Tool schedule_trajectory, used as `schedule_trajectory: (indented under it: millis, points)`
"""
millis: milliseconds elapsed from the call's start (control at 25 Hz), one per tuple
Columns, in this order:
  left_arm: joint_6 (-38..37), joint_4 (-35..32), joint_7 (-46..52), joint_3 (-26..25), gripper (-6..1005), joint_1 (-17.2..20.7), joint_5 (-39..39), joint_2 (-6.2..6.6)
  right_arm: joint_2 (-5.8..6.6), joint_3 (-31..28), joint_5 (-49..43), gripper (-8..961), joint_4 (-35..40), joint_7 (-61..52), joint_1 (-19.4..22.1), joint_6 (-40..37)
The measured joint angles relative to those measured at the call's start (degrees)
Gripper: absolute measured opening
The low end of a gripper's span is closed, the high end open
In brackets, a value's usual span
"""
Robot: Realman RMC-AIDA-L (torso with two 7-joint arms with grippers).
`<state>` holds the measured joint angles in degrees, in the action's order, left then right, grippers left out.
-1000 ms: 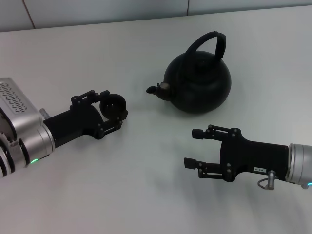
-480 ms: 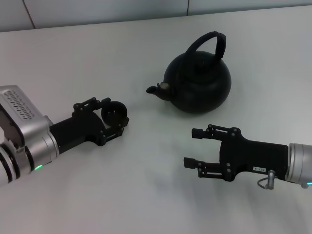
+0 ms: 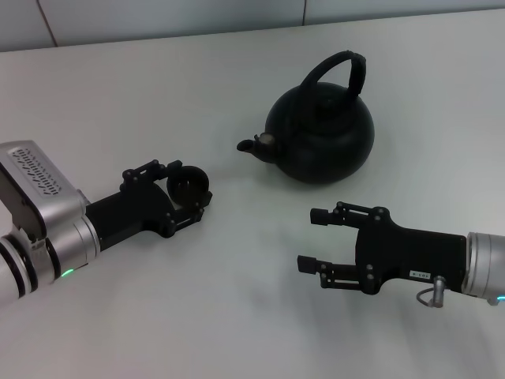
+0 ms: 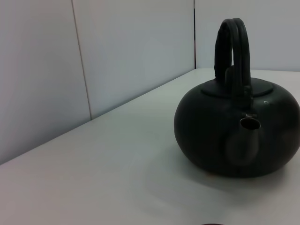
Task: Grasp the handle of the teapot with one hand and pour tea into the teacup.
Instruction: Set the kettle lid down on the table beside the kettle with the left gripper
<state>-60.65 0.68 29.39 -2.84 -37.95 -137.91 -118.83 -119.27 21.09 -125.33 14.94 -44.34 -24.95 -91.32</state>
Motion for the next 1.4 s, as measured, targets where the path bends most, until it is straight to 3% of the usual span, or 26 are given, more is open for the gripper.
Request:
schedule_trajectory:
  millis: [1000, 1080, 1400]
  points:
    - [1.3, 0.9, 0.0, -1.2, 717, 0.0, 0.0, 0.00, 0.00, 0.0, 0.0, 759, -0.1, 0.0, -0.1, 0.5]
    - [1.3, 0.9, 0.0, -1.2, 805, 0.0, 0.0, 0.00, 0.00, 0.0, 0.0, 759, -0.1, 0.0, -0.1, 0.5]
    - [-1.7, 0.4, 0.0, -1.6, 805, 0.8, 0.0, 0.30, 0.00, 0.0, 0.0, 758, -0.2, 0.0, -0.1, 0.8]
